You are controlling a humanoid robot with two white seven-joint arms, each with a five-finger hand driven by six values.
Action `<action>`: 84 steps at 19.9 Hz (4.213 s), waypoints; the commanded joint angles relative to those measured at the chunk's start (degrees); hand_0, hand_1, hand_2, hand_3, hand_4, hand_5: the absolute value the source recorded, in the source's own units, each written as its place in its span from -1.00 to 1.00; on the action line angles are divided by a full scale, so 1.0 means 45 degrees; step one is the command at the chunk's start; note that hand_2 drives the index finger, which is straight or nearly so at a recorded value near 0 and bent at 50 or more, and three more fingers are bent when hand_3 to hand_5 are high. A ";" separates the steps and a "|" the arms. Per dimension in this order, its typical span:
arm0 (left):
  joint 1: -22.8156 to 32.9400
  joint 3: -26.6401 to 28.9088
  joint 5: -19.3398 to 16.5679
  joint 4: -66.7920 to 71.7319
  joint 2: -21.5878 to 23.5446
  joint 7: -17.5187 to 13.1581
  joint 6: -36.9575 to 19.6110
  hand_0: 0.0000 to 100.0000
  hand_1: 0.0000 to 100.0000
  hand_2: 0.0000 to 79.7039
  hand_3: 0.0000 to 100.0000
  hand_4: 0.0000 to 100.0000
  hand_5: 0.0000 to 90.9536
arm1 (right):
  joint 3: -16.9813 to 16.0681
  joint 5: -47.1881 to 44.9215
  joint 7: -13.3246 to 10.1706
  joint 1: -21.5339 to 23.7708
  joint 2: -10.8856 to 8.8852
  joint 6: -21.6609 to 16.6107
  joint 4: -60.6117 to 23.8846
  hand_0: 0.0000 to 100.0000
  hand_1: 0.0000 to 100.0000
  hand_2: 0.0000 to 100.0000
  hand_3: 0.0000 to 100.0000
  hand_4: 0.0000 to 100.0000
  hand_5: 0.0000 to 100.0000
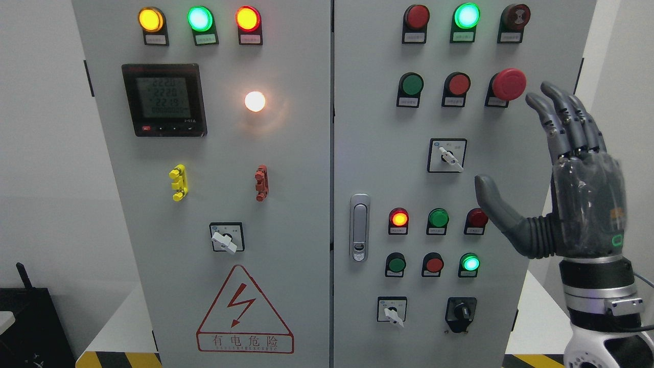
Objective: Rotate and turn off gray switch
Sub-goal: 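Raise the right hand and open its fingers near the gray rotary switch, then move the right hand toward the switch, shaping thumb and index into a pinch, then pinch the black switch handle between right thumb and fingers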
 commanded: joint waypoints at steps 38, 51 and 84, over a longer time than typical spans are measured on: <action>-0.0117 0.0098 0.0253 -0.0332 0.0001 -0.0003 0.0000 -0.76 -0.22 -1.00 -1.00 -1.00 -1.00 | 0.0758 0.0026 0.1148 -0.0278 0.1080 0.4202 0.0616 -0.93 -0.06 0.06 0.93 0.85 1.00; -0.0117 0.0098 0.0254 -0.0332 0.0001 -0.0003 0.0000 -0.76 -0.22 -1.00 -1.00 -1.00 -1.00 | 0.1402 0.0045 0.1090 -0.0531 0.1100 0.4867 0.1026 -0.92 -0.07 0.12 0.94 0.85 1.00; -0.0117 0.0098 0.0254 -0.0332 0.0001 -0.0003 0.0000 -0.76 -0.22 -1.00 -1.00 -1.00 -1.00 | 0.1852 0.0221 0.1090 -0.1215 0.1119 0.6254 0.1690 -0.84 -0.07 0.16 0.91 0.84 1.00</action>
